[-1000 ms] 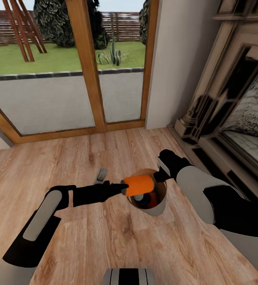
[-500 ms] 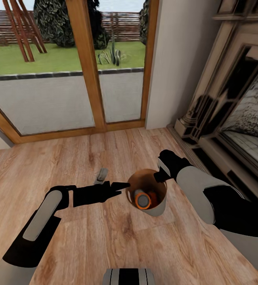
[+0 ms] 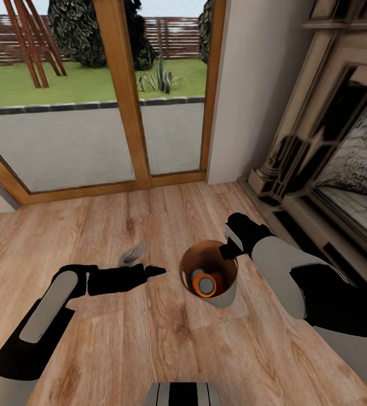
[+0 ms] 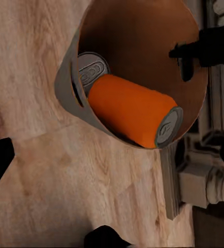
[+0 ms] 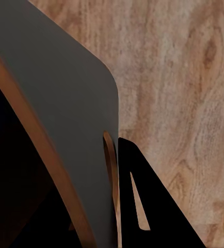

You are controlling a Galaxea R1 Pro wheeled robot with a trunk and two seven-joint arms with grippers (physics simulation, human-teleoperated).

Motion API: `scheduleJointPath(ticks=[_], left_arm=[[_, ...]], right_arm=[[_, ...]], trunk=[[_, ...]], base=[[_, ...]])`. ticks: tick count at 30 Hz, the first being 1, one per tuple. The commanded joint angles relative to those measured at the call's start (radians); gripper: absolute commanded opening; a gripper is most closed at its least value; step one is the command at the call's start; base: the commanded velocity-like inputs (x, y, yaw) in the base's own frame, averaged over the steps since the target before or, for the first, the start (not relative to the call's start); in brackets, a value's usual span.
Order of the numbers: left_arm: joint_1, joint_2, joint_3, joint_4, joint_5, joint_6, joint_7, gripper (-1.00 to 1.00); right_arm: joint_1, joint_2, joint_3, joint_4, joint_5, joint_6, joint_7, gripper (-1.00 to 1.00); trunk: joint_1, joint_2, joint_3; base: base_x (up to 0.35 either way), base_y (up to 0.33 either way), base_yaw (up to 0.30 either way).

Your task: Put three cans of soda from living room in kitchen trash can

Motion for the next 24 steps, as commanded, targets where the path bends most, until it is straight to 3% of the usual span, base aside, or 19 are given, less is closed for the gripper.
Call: scheduleJointPath(ticks=[1,2,6,7,9,12,14,17,20,24], left_arm=[[0.001,0.003,0.000,0.000,0.003,0.000,0.035,1.00],[0.001,0.006,0.001,0.000,0.002,0.000,0.069,1.00],[0.004,0.013,0.000,0.000,-0.012,0.000,0.312,1.00],[0.006,0.011,-0.006,0.000,-0.081,-0.019,0.455,1.00],[0.009,0.007,-0.011,0.000,-0.264,-0.106,0.585,1.00],[0.015,0.004,-0.037,0.000,-0.434,-0.174,0.600,1.00],[0.016,0.004,-0.048,0.000,-0.477,-0.191,0.572,1.00],[0.017,0.004,-0.056,0.000,-0.505,-0.202,0.545,1.00],[0.019,0.003,-0.060,0.000,-0.519,-0.208,0.530,1.00],[0.019,0.003,-0.062,0.000,-0.524,-0.210,0.526,1.00]], right_arm=[[0.000,-0.001,-0.004,0.000,-0.010,0.000,0.004,-1.00],[0.000,-0.001,-0.004,0.000,-0.010,0.000,0.004,-1.00],[0.000,-0.004,-0.006,0.000,-0.011,0.000,0.005,-1.00],[0.000,-0.005,-0.009,0.000,-0.012,0.000,0.006,-1.00],[0.000,-0.005,-0.012,0.000,-0.013,0.000,0.006,-1.00],[-0.002,-0.005,-0.018,0.000,-0.019,0.000,0.007,-1.00],[-0.002,-0.006,-0.022,0.000,-0.021,0.000,0.007,-1.00],[-0.003,-0.007,-0.065,0.000,-0.023,0.000,0.007,-1.00],[-0.004,-0.025,-0.165,0.001,-0.022,0.000,0.007,-1.00],[-0.007,-0.042,-0.205,0.005,-0.025,0.000,0.012,-1.00]], trunk=[[0.000,0.000,0.000],[0.000,0.000,0.000],[0.000,0.000,0.000],[0.000,0.000,0.000],[0.000,0.000,0.000],[0.000,0.000,0.000],[0.000,0.000,0.000],[0.000,0.000,0.000],[0.000,0.000,0.000],[0.000,0.000,0.000]], base=[[0.000,0.000,0.000],[0.000,0.000,0.000],[0.000,0.000,0.000],[0.000,0.000,0.000],[0.000,0.000,0.000],[0.000,0.000,0.000],[0.000,0.000,0.000],[0.000,0.000,0.000],[0.000,0.000,0.000],[0.000,0.000,0.000]])
